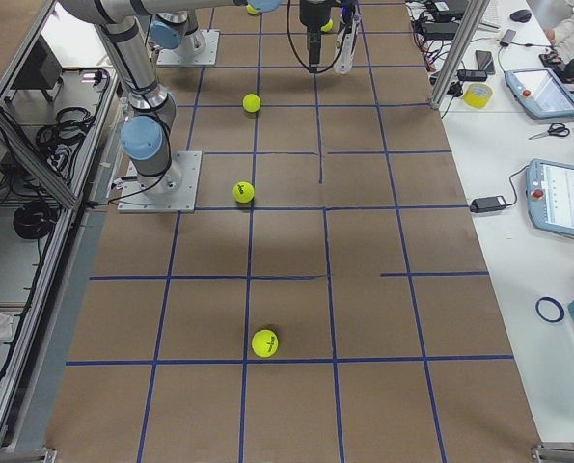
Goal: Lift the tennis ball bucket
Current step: 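Lift the can with the left gripper and swing it upright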
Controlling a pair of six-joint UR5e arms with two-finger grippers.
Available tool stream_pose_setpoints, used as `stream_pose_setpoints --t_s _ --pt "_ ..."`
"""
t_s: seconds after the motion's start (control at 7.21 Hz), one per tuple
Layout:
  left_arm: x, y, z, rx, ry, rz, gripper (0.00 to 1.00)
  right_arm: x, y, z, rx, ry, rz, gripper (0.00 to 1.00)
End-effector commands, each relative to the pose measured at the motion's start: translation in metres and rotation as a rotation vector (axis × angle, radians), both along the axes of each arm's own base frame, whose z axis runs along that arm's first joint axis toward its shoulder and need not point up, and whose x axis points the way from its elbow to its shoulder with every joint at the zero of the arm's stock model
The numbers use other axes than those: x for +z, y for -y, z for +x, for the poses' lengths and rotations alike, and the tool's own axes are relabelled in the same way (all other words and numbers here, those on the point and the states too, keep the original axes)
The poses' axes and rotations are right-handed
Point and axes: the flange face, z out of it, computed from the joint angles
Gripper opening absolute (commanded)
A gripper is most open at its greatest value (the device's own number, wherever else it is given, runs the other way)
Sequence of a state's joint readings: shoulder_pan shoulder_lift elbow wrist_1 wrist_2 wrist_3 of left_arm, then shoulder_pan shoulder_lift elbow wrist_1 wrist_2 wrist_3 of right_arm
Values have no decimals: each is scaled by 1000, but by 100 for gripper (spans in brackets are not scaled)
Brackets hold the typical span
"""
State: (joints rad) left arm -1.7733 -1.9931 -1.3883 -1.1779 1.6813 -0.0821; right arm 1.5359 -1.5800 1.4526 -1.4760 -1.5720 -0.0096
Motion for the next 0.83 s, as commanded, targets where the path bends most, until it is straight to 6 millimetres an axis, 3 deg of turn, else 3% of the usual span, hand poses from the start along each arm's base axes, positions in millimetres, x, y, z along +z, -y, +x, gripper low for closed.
stream_pose_setpoints --t_s 0.0,0.14,0.28,0.55,0.69 --pt "-27 0 -21 -30 28 -26 0 0 0 0 -1 0 0 100" --pt "-36 -3 -20 -30 36 -12 0 0 0 0 -1 3 0 100" --pt "-38 -3 -20 -35 29 -25 99 0 0 0 -1 1 0 100" --pt "-17 -5 -20 -37 23 -58 100 0 0 0 -1 3 2 100" --pt "8 -15 -24 -48 12 -83 100 0 0 0 -1 1 2 100"
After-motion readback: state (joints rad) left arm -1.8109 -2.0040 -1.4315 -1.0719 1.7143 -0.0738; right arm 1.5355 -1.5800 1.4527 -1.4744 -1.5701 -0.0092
